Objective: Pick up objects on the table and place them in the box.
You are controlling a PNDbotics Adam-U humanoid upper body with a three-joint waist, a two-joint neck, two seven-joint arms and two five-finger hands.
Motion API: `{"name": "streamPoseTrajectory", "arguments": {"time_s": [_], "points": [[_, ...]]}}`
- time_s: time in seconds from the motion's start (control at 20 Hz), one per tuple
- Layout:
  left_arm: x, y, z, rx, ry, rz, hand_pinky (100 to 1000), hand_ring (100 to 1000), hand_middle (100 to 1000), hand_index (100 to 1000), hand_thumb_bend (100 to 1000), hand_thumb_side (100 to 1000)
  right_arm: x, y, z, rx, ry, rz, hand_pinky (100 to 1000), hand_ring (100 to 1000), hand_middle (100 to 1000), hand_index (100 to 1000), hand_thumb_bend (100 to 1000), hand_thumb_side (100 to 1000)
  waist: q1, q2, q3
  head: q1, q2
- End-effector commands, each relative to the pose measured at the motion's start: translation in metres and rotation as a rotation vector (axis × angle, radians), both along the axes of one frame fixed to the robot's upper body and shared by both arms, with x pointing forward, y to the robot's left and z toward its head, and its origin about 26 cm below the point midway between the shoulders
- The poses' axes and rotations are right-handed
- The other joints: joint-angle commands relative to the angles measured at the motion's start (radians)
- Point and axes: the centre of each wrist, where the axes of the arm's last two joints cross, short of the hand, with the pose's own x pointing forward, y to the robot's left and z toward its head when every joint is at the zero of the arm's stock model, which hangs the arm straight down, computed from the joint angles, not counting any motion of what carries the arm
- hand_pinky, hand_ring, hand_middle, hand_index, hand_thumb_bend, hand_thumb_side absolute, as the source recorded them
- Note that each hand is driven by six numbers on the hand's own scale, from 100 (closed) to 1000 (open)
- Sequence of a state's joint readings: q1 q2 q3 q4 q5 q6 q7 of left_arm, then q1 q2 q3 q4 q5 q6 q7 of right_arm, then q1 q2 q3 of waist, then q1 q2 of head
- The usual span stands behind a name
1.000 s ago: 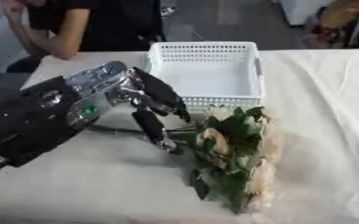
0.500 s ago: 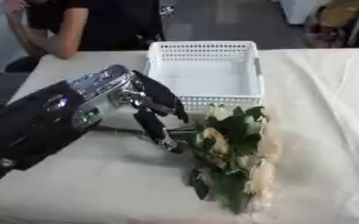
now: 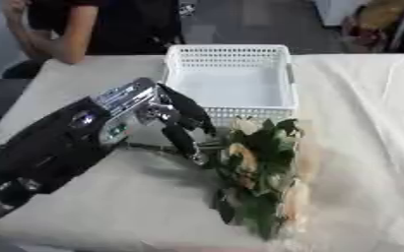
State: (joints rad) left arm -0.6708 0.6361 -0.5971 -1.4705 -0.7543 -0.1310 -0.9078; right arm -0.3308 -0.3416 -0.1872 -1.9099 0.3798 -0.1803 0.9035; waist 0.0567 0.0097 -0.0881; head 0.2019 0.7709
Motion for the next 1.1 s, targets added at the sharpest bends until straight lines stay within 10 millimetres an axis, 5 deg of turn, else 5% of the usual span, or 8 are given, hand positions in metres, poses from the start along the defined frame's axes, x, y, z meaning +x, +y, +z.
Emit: {"name": "streamPoseTrajectory", "arguments": {"time_s": [0.05,1.1], "points": [[0.006,0.003,0.010,-0.008,-0.029,0.017,1000,913,897,1000,982,1000,-0.001,0.003,0.010,-0.004,-0.032,0.016,525,530,844,938,100,332,-0.005,-0.007,-0.001,0.011,-0.001],[0.023,0.015,-0.045,-0.055,0.153,0.108,934,865,853,998,1000,1000,0.000,0.008,0.015,0.014,-0.048,0.030,521,527,845,936,100,335,-0.008,0.003,-0.017,0.025,-0.001]]}}
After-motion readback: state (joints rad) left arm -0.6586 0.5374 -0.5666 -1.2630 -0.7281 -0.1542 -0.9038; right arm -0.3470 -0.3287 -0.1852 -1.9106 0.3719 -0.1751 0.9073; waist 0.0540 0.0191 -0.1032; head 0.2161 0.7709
